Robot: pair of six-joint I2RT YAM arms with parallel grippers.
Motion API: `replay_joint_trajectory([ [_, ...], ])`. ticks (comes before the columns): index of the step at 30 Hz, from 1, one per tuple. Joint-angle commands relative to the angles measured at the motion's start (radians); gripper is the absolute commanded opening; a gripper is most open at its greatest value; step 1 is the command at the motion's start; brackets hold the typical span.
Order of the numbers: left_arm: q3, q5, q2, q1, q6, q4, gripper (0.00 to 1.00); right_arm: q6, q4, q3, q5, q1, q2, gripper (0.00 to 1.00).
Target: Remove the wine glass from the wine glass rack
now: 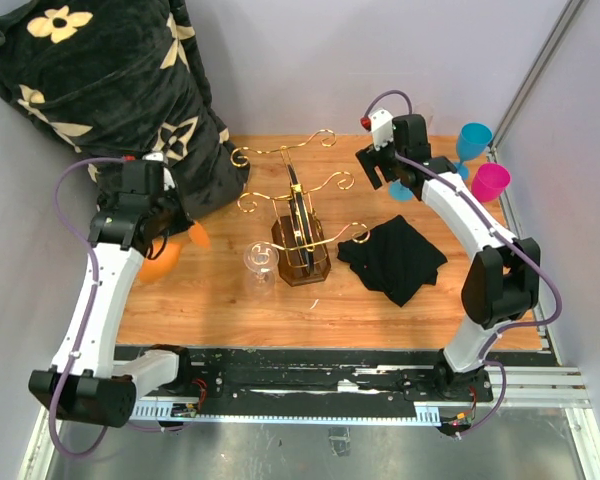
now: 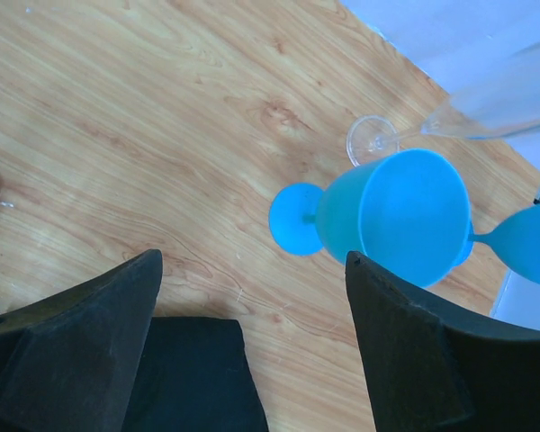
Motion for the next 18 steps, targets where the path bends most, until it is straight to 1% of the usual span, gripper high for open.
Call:
replay_joint_trajectory([
  [1, -0.075, -0.301, 0.051, -0.043, -0.07, -0.099, 0.0, 0.073, 0.018, -0.01, 0.023, -0.014, -0.069, 0.84],
  [3, -0.101, -0.406, 0.09, -0.084, -0.119, -0.13, 0.0, 0.093, 0.018, -0.011, 0.028, -0.015, -0.09, 0.84],
  [4, -0.112, -0.486, 0.112, -0.104, -0.149, -0.152, 0.0, 0.098, 0.019, -0.015, 0.023, -0.015, -0.101, 0.84],
  [7, -0.148, -0.593, 0.188, -0.126, -0.226, -0.196, 0.0, 0.11, 0.034, -0.037, 0.022, -0.015, -0.141, 0.85],
  [12, -0.235, -0.656, 0.233, -0.124, -0.302, -0.171, 0.01, 0.124, 0.057, -0.065, -0.001, -0.019, -0.189, 0.88],
  [14, -0.225, -0.694, 0.283, -0.125, -0.339, -0.203, 0.01, 0.132, 0.056, -0.071, -0.014, -0.022, -0.196, 0.87],
  [18, -0.216, -0.732, 0.382, -0.121, -0.364, -0.251, 0.0, 0.139, 0.052, -0.082, -0.026, -0.025, -0.214, 0.87],
])
